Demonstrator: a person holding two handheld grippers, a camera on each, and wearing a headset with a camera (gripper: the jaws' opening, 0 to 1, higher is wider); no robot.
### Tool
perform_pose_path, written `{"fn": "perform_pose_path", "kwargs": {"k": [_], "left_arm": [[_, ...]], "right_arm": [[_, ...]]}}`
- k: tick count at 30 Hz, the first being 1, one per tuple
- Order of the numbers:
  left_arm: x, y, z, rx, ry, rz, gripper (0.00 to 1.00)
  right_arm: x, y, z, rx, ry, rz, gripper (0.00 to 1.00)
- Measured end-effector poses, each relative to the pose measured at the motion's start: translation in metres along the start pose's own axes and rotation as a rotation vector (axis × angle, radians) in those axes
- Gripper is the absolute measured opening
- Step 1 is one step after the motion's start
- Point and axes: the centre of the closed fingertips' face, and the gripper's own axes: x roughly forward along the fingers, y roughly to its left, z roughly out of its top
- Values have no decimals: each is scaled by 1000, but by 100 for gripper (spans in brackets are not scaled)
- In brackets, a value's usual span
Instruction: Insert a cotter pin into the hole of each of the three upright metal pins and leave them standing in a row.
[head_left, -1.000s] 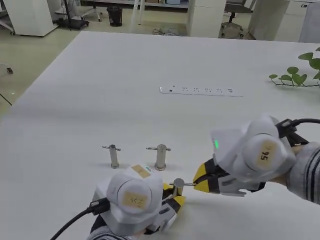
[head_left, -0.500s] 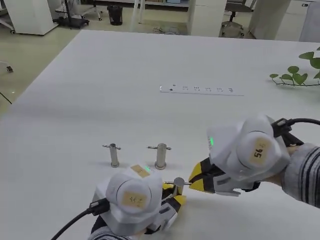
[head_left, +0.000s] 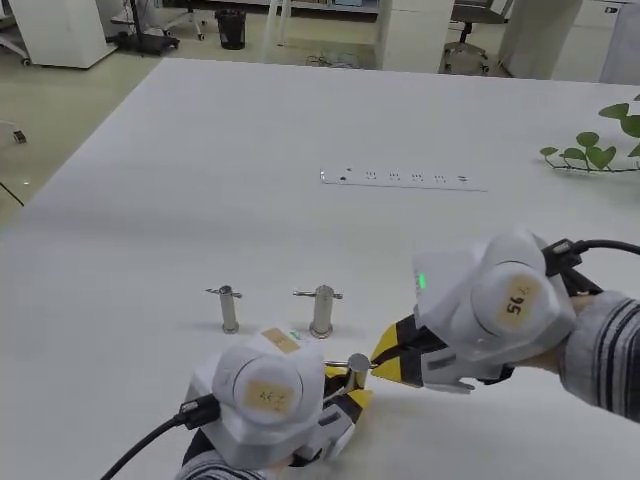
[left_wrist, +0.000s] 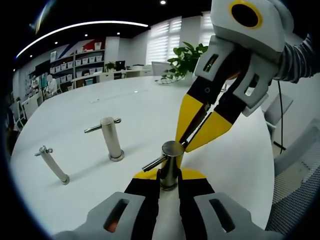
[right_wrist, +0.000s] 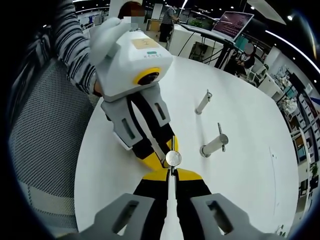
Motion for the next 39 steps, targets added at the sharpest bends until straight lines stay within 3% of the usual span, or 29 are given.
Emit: {"fn": "perform_pose_path", "kwargs": {"k": [10,31,39], "left_arm": [[0,0,0,-1,0,-1,10],[1,0,0,-4,0,-4,10],[0,-1,-1,21,8,3,10]], "right_arm": [[-7,-3,-5,10,5,-21,1],[-5,-1,-2,39,-11,-11,0],[-4,0,-1,46,-14,-5,2]]}}
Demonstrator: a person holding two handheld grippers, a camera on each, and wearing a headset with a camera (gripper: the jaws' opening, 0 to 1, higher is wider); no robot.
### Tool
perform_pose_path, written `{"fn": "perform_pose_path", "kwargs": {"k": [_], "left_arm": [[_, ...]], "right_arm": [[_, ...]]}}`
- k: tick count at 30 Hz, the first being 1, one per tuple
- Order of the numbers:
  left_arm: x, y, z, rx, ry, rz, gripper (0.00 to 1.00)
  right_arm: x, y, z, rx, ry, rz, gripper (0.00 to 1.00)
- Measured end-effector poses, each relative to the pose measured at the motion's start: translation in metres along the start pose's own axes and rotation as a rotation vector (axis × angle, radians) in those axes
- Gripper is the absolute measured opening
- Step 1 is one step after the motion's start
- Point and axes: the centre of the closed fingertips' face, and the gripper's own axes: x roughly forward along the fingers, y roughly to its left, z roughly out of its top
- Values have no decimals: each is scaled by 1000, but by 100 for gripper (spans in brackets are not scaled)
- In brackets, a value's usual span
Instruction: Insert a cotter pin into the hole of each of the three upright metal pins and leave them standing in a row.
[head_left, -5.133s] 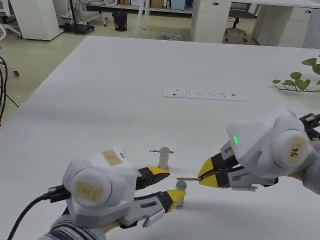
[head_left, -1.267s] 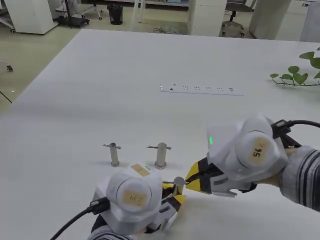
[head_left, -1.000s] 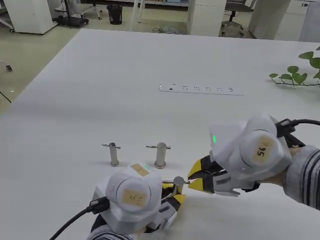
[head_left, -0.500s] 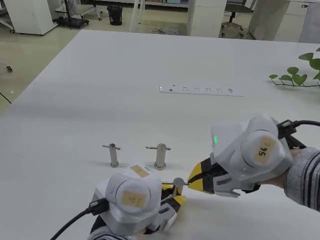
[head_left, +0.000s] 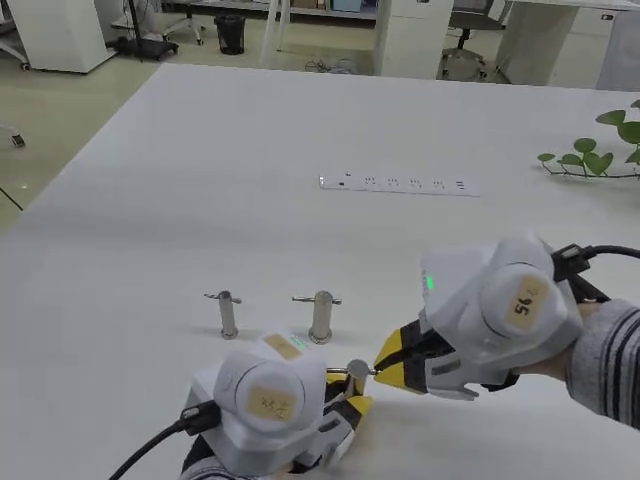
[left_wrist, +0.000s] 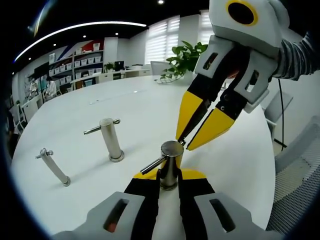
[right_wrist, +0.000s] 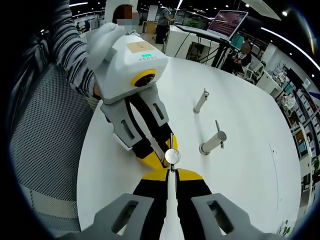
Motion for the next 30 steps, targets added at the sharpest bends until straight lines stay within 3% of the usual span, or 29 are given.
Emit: {"fn": "perform_pose_path", "kwargs": {"k": [4,12,30], "left_arm": [[-2,0,-1,1,8,-9,15],[-10,0,1,9,17,-29,29],[-34,3,6,-26,14,-26,43]], "right_arm": [[0,-2,3,92,-30,-7,11],[6,-4,16,236,-114,29,10],[27,1,11,286,-101,41,9]]}}
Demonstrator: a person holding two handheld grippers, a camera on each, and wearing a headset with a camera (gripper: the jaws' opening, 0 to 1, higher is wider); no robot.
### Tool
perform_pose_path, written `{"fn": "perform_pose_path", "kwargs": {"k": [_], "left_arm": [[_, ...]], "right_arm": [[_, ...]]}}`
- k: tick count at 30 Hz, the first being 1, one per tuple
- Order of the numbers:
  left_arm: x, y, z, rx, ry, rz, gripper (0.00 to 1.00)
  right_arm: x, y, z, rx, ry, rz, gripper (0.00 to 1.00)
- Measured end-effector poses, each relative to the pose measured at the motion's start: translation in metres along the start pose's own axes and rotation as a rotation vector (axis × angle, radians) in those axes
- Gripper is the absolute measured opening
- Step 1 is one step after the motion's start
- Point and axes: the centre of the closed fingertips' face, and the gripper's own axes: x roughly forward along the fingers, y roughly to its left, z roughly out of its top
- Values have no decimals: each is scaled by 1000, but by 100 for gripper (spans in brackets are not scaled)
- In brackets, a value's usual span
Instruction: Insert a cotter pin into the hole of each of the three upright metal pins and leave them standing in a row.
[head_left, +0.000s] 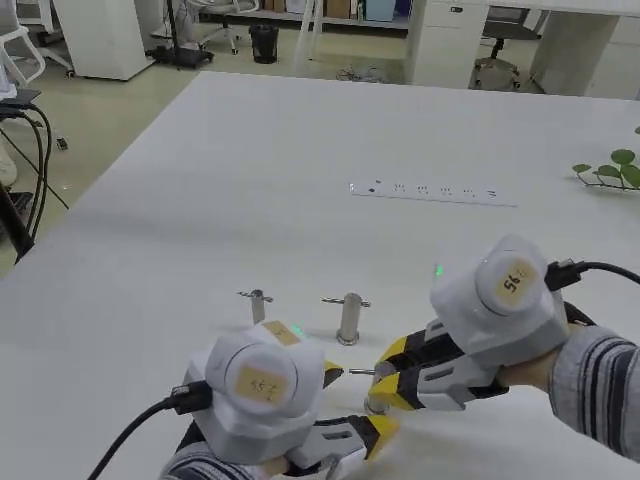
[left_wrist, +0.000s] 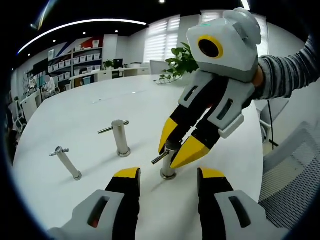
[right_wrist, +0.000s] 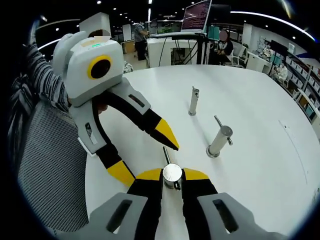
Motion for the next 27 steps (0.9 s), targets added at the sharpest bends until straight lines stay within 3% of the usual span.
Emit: {"fn": "perform_pose_path", "kwargs": {"k": [11,22,27], "left_arm": [[-17,10,0,11,8,44,50],[-36,19,9,-7,-32,76,57],[-46,29,12,-18,-51,100,59]], "right_arm": [[-3,-4,-1,-10,20,-6,8],[-17,-31,-9,18,40,-47,8],[-22,-42,-11,27,45,-63,8]]}}
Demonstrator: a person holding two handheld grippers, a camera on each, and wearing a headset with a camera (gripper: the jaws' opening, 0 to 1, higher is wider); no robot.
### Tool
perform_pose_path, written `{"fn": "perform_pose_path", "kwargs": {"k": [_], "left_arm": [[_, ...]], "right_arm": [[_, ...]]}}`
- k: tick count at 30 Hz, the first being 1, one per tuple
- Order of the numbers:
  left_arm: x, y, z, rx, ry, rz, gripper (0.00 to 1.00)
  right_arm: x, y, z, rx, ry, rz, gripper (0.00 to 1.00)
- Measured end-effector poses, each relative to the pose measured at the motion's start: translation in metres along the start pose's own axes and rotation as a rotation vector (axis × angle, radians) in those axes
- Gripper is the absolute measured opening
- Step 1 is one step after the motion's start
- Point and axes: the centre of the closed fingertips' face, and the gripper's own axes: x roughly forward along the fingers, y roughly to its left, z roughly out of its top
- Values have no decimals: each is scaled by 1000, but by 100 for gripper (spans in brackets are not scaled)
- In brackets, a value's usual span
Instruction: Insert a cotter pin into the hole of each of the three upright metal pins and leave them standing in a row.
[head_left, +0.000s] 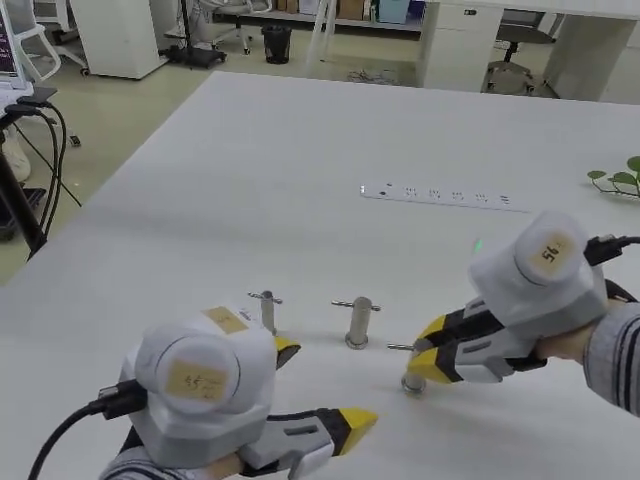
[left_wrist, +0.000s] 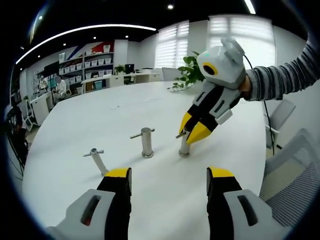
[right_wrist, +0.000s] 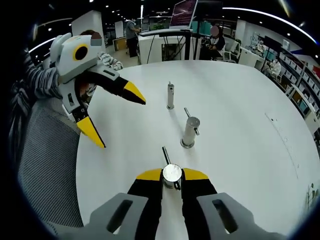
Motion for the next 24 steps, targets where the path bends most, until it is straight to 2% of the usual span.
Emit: {"fn": "perform_pose_path", "kwargs": {"k": [8,14,20,24], "left_arm": [[-14,17,-4,-20,6,48,62],[-21,31,-6,-26,11,82,65],[-26,42,-3,-63,-24,98,68],[-28,47,0,-64,-37,110,69]], "right_arm": [[-4,-24,-4,8,28,-25,8],[-6,-34,-6,7,48,-32,8],[-5,-37,-11,4,67,-32,8],[-5,-42,-13,5,69,-34,8]]}}
